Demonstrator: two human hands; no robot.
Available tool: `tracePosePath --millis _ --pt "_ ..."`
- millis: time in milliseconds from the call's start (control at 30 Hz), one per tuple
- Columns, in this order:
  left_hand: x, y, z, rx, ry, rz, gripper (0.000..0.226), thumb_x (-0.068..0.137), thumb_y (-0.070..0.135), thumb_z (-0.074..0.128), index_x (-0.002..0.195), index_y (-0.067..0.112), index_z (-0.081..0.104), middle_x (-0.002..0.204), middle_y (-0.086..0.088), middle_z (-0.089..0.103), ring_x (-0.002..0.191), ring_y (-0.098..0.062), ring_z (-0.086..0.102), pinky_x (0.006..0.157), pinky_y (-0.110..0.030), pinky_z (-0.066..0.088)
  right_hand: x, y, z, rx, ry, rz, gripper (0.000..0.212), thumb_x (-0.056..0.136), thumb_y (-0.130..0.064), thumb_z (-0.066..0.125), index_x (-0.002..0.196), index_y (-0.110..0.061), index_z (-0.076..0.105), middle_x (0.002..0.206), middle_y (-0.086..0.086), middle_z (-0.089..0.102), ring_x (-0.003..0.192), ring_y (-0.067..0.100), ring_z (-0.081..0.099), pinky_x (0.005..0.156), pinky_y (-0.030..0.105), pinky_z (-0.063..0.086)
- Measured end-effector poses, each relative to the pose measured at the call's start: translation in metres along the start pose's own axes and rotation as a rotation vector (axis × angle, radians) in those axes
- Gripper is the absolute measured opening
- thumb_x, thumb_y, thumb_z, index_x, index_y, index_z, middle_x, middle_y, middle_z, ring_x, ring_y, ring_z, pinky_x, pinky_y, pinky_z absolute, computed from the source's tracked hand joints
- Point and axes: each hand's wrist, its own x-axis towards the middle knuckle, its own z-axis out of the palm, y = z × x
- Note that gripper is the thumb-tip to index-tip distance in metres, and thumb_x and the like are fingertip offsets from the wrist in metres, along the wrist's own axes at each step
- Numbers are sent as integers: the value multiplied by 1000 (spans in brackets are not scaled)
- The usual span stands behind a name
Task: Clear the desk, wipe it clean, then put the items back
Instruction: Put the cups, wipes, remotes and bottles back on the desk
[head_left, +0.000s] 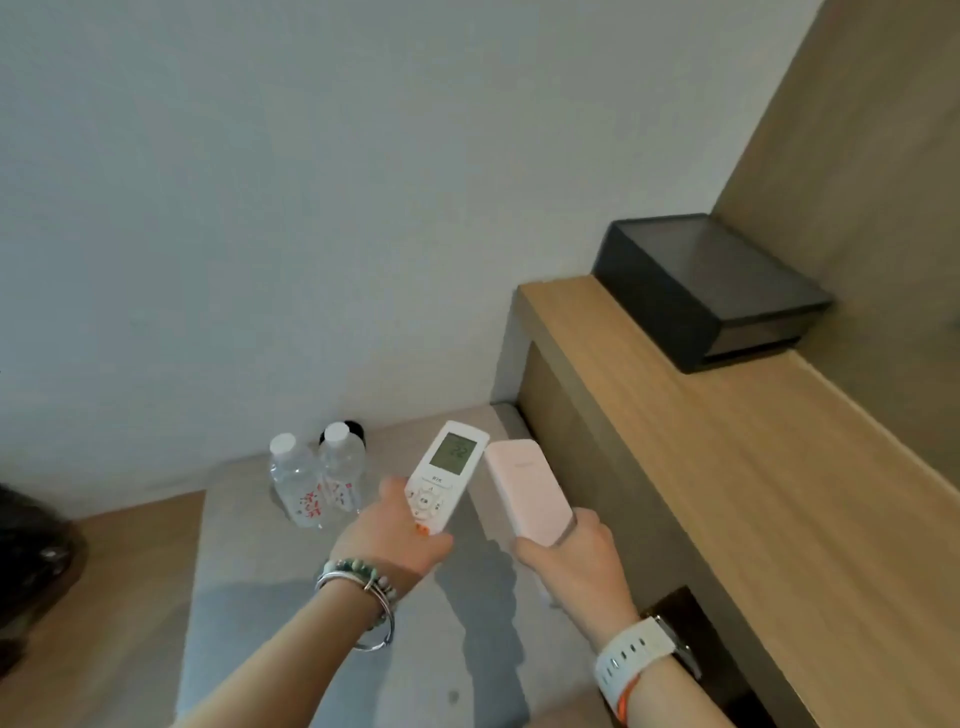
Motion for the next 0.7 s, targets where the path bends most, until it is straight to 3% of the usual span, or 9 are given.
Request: tracePosePath --millis 100,267,400,500,700 --pt "-45 26 -13 112 -25 156 43 75 39 62 102 19 35 83 4 58 70 -16 59 52 -25 42 -61 11 -37 76 87 37 63 56 -46 74 107 -24 45 107 -2 49 87 11 53 72 37 54" --pt "-112 86 0 199 -116 396 43 69 38 65 96 20 38 91 -1 58 77 -21 60 56 -27 40 -159 57 -105 186 297 100 59 61 -42 77 107 -22 47 106 -2 51 92 14 53 72 33 50" --pt "-173 134 41 226 -261 589 48 62 42 63 100 23 40 90 3 57 74 -16 60 58 -28 48 -240 106 -155 278 464 142 45 70 -31 78 101 -20 47 101 -3 53 89 13 54 59 23 47" --pt "-230 168 79 276 -356 731 46 66 40 64 101 22 41 89 4 55 75 -15 59 56 -25 44 -302 150 -183 304 609 214 47 70 -32 77 100 -19 44 97 -4 50 82 8 51 58 24 49" --pt "-372 219 166 336 -523 988 41 69 37 63 99 25 37 88 10 55 73 -10 58 53 -22 41 -432 262 -234 333 792 366 57 65 -41 75 108 -21 43 106 -2 48 91 14 54 73 35 53"
